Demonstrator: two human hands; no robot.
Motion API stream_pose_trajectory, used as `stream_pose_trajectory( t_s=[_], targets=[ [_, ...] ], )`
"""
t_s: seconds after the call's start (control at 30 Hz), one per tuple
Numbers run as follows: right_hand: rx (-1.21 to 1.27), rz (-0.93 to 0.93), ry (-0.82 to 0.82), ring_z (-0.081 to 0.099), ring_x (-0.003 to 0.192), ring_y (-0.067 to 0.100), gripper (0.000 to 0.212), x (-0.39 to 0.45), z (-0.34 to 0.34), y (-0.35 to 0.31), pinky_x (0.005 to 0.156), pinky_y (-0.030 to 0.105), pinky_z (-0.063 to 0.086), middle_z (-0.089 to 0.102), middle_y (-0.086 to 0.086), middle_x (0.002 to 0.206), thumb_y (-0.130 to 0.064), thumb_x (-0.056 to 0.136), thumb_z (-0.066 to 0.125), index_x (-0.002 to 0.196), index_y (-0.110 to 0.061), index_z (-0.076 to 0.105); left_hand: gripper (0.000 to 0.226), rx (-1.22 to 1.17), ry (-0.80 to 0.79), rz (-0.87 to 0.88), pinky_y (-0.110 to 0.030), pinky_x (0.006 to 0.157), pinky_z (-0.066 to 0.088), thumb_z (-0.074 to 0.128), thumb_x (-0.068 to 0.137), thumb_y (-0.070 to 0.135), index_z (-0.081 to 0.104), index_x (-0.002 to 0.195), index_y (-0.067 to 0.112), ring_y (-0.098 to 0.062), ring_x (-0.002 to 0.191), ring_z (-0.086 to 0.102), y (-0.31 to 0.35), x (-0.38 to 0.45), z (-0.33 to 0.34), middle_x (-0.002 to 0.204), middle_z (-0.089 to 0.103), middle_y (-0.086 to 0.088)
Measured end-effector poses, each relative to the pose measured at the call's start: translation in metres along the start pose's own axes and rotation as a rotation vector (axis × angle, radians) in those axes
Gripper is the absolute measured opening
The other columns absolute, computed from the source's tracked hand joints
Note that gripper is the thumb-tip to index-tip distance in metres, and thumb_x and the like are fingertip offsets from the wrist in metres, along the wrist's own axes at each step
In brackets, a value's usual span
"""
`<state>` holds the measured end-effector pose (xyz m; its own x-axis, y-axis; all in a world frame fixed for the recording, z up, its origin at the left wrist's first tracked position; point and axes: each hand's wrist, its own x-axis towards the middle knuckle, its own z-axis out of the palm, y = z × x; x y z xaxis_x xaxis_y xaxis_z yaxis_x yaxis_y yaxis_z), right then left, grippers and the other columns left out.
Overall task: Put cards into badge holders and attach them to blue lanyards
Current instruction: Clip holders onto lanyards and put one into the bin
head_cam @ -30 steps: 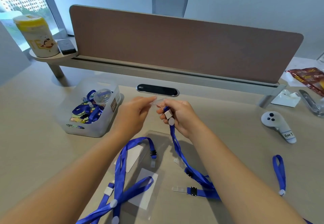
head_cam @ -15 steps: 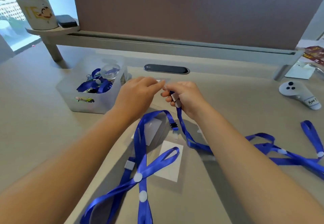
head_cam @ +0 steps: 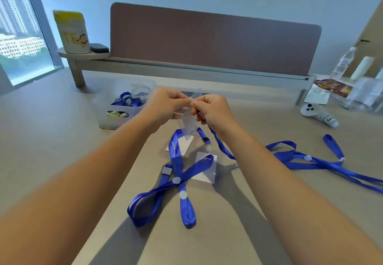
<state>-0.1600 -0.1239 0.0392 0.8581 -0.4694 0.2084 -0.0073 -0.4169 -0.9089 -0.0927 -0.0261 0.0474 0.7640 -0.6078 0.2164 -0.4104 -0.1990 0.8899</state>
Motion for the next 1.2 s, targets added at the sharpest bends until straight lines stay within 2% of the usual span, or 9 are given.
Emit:
stream_pose_trajectory(
  t_s=[0.1, 0.27, 0.5, 0.6, 0.77, 0.87, 0.97, 1.03, 1.2],
  targets=[
    [-0.071, -0.046, 0.012, 0.045, 0.056, 0.005, 0.028, -0.006, 0.000, -0.003, 0.044, 0.004, 0.039, 0.051, -0.004, 0.063, -0.016, 0.094, 0.047, 0.100, 0.005, 0.063, 0.024, 0.030, -0.002, -0.042, -0.030, 0.076, 0.050, 0.053, 0.087, 0.016, 0.061, 0.103, -0.001, -0.023, 0.089, 0.058, 0.006, -0.002, -0.002, 0.095, 0.059, -0.010],
    [-0.102, -0.111, 0.043, 0.045, 0.059, 0.005, 0.026, -0.004, 0.000, -0.002, 0.056, 0.012, 0.040, 0.049, -0.005, 0.064, -0.014, 0.093, 0.047, 0.101, 0.006, 0.063, 0.022, 0.060, 0.009, 0.011, -0.026, 0.071, 0.050, 0.053, 0.088, 0.014, 0.062, 0.100, -0.001, -0.021, 0.085, 0.059, 0.005, 0.002, -0.001, 0.092, 0.060, -0.010],
    [-0.137, -0.155, 0.067, 0.045, 0.061, 0.006, 0.024, 0.017, 0.006, 0.007, 0.060, 0.020, 0.041, 0.049, -0.007, 0.064, -0.014, 0.093, 0.047, 0.098, 0.004, 0.063, 0.022, 0.191, 0.093, 0.083, -0.038, 0.087, 0.054, 0.052, 0.089, 0.017, 0.064, 0.096, 0.001, -0.028, 0.091, 0.062, -0.006, 0.016, 0.000, 0.099, 0.066, -0.017],
    [-0.152, -0.172, 0.075, 0.046, 0.065, 0.010, 0.023, 0.026, 0.011, 0.010, 0.061, 0.023, 0.041, 0.048, -0.008, 0.066, -0.015, 0.093, 0.048, 0.097, 0.002, 0.063, 0.021, 0.219, 0.135, 0.104, -0.042, 0.089, 0.053, 0.051, 0.089, 0.017, 0.064, 0.095, 0.000, -0.030, 0.091, 0.062, -0.010, 0.023, 0.001, 0.093, 0.064, -0.016],
    [-0.166, -0.186, 0.074, 0.047, 0.067, 0.014, 0.022, 0.041, 0.016, 0.015, 0.061, 0.024, 0.041, 0.048, -0.008, 0.066, -0.016, 0.092, 0.048, 0.094, 0.000, 0.063, 0.017, 0.133, 0.105, 0.084, -0.031, 0.077, 0.051, 0.052, 0.088, 0.013, 0.062, 0.090, 0.000, -0.021, 0.079, 0.056, -0.013, 0.035, -0.002, 0.076, 0.057, -0.006],
    [-0.138, -0.195, 0.049, 0.046, 0.065, 0.016, 0.017, 0.050, 0.015, 0.014, 0.064, 0.030, 0.041, 0.049, -0.005, 0.063, -0.010, 0.090, 0.050, 0.086, -0.001, 0.063, 0.014, -0.002, -0.008, -0.047, -0.021, 0.067, 0.049, 0.052, 0.088, 0.015, 0.059, 0.080, 0.006, -0.015, 0.074, 0.057, -0.013, 0.045, -0.010, 0.072, 0.058, 0.000],
    [-0.032, -0.145, -0.014, 0.046, 0.053, 0.005, 0.025, 0.059, 0.010, 0.011, 0.054, 0.018, 0.040, 0.049, -0.002, 0.060, -0.001, 0.088, 0.047, 0.069, -0.013, 0.056, 0.017, -0.269, -0.184, -0.262, -0.024, 0.066, 0.051, 0.052, 0.088, 0.026, 0.060, 0.081, 0.013, -0.014, 0.078, 0.061, -0.019, 0.052, -0.020, 0.082, 0.063, -0.003],
    [0.105, -0.088, -0.038, 0.045, 0.044, -0.001, 0.031, 0.067, 0.004, 0.008, 0.049, 0.010, 0.041, 0.048, 0.001, 0.058, 0.002, 0.089, 0.044, 0.066, -0.016, 0.053, 0.031, -0.370, -0.236, -0.405, -0.029, 0.071, 0.049, 0.046, 0.087, 0.042, 0.056, 0.084, 0.013, -0.016, 0.080, 0.057, -0.031, 0.053, -0.021, 0.087, 0.059, -0.004],
    [0.127, 0.005, -0.115, 0.049, 0.056, 0.010, 0.027, 0.079, -0.009, 0.006, 0.059, 0.020, 0.045, 0.051, 0.000, 0.071, -0.008, 0.095, 0.040, 0.075, -0.020, 0.052, 0.083, -0.471, -0.335, -0.829, -0.035, 0.069, 0.049, 0.026, 0.082, 0.068, 0.040, 0.125, -0.001, -0.023, 0.085, 0.056, -0.065, 0.051, -0.005, 0.099, 0.055, -0.014]
  ],
)
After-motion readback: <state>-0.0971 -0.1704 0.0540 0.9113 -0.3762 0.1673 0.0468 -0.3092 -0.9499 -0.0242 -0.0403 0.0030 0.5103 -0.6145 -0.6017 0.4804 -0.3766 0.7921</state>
